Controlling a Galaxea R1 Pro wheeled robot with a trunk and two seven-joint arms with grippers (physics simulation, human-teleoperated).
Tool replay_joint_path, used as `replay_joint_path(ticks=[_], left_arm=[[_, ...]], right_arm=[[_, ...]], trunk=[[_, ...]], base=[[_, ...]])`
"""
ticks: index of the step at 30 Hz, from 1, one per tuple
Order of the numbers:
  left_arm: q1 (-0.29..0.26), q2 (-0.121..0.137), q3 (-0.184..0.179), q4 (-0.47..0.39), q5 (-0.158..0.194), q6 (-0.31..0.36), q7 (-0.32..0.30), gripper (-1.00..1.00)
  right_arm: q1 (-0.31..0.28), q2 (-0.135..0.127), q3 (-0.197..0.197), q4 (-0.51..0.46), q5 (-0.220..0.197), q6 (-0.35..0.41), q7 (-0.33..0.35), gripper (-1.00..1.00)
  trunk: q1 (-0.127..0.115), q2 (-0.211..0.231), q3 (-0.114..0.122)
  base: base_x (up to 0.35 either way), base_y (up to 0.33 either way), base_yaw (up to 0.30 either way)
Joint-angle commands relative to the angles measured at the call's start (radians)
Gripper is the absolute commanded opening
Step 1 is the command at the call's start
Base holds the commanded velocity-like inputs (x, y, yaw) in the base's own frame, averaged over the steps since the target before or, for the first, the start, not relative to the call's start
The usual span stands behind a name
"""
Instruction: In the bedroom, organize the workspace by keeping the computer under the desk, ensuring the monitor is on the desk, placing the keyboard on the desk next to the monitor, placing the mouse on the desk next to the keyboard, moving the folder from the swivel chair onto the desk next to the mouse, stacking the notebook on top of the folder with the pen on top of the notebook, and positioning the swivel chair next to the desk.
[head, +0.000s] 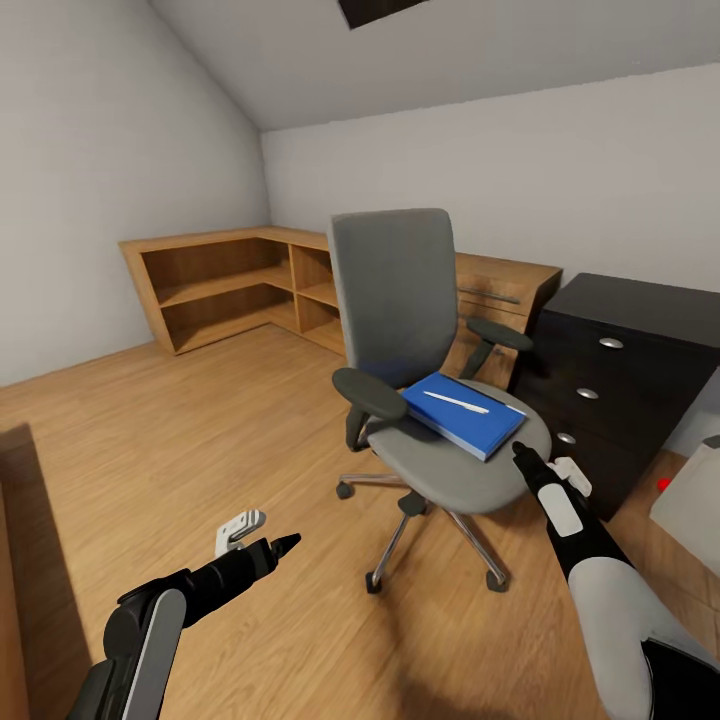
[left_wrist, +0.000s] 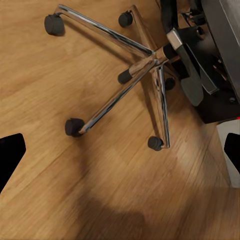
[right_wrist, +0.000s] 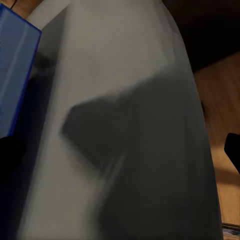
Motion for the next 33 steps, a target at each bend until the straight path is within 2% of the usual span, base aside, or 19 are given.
replay_joint_path(ticks=[1, 20, 24, 33], left_arm=[[-0.001, -0.001, 0.003, 0.000, -0.007, 0.005, -0.010, 1.00], [-0.001, -0.003, 0.003, 0.000, -0.007, 0.005, -0.008, 1.00], [-0.001, -0.004, 0.002, 0.001, -0.008, 0.005, -0.003, 1.00], [-0.001, -0.004, 0.001, 0.001, -0.009, 0.005, -0.003, 1.00]], right_arm=[[0.000, 0.001, 0.000, -0.002, -0.009, 0.005, -0.004, 1.00], [0.000, 0.001, 0.000, -0.002, -0.008, 0.005, -0.004, 1.00], [0.000, 0.000, 0.000, -0.004, -0.008, 0.005, -0.004, 1.00], [0.000, 0.000, 0.000, -0.004, -0.008, 0.005, -0.004, 1.00]], trunk=[[0.000, 0.000, -0.001], [0.000, 0.000, -0.001], [0.000, 0.000, -0.001], [0.000, 0.000, -0.001]], base=[[0.000, 0.000, 0.033], [0.000, 0.000, 0.214], [-0.021, 0.000, 0.080], [-0.260, 0.000, 0.006]])
